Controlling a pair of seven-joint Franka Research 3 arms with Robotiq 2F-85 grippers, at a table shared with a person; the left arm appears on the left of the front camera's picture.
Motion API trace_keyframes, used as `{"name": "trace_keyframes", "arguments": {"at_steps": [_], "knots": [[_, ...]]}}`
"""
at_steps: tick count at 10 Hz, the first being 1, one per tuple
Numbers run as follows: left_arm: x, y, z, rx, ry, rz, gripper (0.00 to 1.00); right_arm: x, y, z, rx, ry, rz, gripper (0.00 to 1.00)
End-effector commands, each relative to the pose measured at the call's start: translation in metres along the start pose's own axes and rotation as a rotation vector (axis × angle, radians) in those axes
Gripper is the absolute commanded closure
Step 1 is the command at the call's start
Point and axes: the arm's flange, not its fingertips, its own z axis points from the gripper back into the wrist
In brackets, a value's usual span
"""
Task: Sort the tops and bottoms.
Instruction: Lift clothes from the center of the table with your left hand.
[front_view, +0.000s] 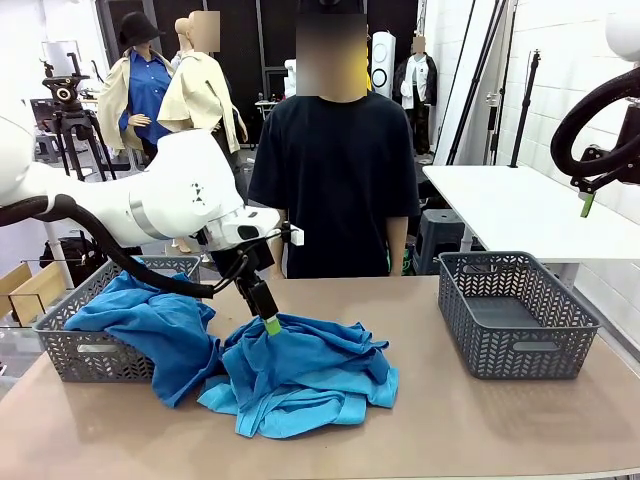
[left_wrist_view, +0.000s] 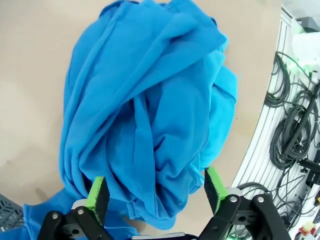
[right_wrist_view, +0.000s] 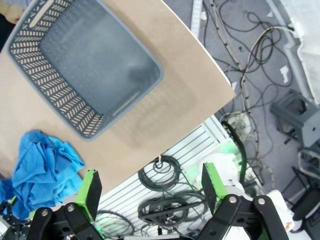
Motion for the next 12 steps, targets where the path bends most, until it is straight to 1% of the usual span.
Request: {"name": "trace_keyframes", "arguments": {"at_steps": [1, 4, 5, 6, 10, 11, 12], "knots": [[-0.006, -0.011, -0.014, 0.053, 0.025, 0.001, 0.0, 0.0, -0.001, 0.001, -0.001, 0.005, 0.005, 0.0], [-0.005, -0.015, -0.035, 0.117, 0.034, -0.032, 0.0, 0.0, -0.001, 0.001, -0.001, 0.005, 0.005, 0.0], [-0.005, -0.014, -0.041, 0.121, 0.052, -0.035, 0.0, 0.0, -0.001, 0.001, -0.001, 0.005, 0.005, 0.0], [-0.004, -0.013, -0.042, 0.125, 0.052, -0.035, 0.11, 0.0, -0.001, 0.001, -0.001, 0.005, 0.005, 0.0], [-0.003, -0.014, -0.034, 0.102, 0.05, -0.035, 0.91, 0.0, -0.001, 0.001, -0.001, 0.005, 0.005, 0.0], [-0.003, -0.014, -0.031, 0.088, 0.048, -0.036, 1.0, 0.0, -0.001, 0.001, -0.001, 0.005, 0.005, 0.0], [-0.003, -0.014, -0.027, 0.07, 0.047, -0.038, 1.0, 0.0, -0.001, 0.001, -0.001, 0.005, 0.005, 0.0]]}}
